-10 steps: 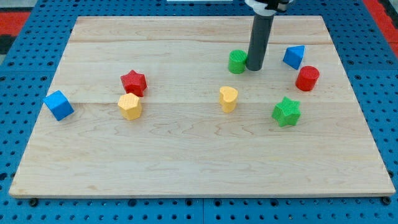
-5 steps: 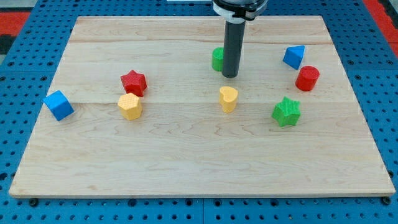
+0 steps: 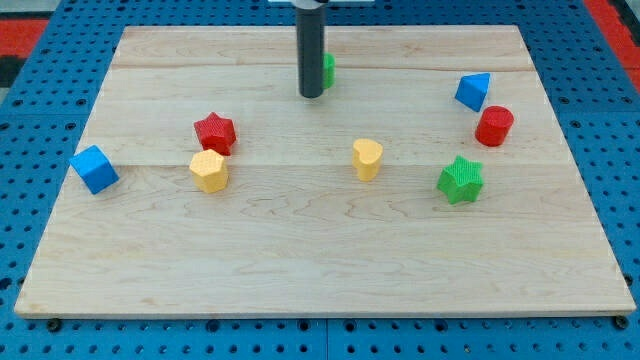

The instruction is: Push green circle above the blue triangle

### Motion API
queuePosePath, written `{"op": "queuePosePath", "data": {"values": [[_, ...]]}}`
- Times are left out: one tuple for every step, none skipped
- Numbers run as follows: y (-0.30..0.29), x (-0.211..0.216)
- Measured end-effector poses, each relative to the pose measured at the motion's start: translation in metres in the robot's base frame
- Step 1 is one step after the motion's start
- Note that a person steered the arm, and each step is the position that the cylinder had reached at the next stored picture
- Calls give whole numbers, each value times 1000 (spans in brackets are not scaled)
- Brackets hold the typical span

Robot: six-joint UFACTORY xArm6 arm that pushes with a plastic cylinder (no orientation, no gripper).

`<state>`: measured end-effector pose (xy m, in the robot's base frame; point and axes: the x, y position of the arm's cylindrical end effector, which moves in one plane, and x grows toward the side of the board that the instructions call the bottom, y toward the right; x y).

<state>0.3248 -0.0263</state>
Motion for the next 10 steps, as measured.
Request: {"op": "queuePosePath", "data": {"values": [[-25, -11], [-28, -16], [-28, -25], [-26, -43], [-5, -43], [52, -43], [107, -43], [155, -43], [186, -43], [181, -48]]}}
